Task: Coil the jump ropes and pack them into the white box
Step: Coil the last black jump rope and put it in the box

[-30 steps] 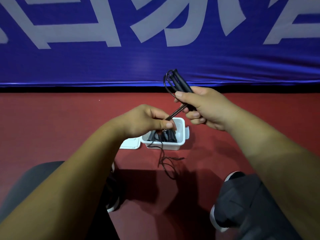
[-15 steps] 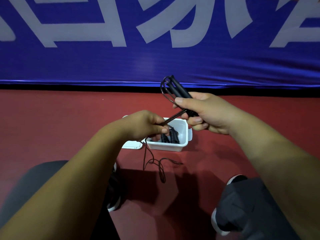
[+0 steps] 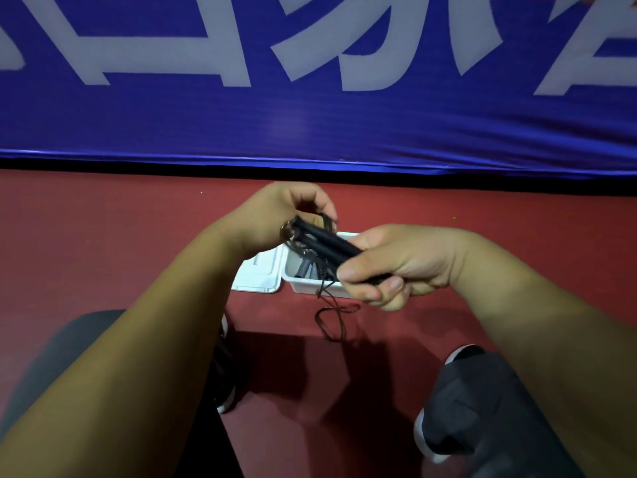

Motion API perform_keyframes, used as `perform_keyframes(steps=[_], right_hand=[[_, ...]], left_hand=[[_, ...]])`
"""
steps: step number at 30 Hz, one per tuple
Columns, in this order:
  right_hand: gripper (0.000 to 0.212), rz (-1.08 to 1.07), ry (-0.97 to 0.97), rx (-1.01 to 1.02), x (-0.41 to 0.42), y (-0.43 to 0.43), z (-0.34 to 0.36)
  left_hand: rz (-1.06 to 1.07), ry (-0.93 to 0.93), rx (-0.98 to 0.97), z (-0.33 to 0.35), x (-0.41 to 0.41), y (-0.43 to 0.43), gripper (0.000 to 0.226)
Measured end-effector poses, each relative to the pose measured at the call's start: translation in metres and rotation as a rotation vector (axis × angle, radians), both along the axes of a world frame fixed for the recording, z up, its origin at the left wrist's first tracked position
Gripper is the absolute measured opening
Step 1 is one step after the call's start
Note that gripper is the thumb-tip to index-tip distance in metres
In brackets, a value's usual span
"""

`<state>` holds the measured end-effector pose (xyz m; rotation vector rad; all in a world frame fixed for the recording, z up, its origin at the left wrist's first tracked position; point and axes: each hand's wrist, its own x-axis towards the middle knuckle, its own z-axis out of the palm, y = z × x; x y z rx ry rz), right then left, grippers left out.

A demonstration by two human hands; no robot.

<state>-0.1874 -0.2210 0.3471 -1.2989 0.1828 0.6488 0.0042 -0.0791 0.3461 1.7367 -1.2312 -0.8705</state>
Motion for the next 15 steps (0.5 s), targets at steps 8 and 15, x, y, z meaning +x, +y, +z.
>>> perform_keyframes(steps=[8,15], right_hand=[[0.012,0.120,0.190,-0.113,-0.001,0.005,-0.018],[0.013,0.090,0.189,-0.317,0.008,0.003,-0.027]], left_hand=[[-0.143,0.067,0.019,0.007,-0.011,0.001,0.024],[-0.149,-0.086,0.015,0.014,-0.025,0.003,0.020]])
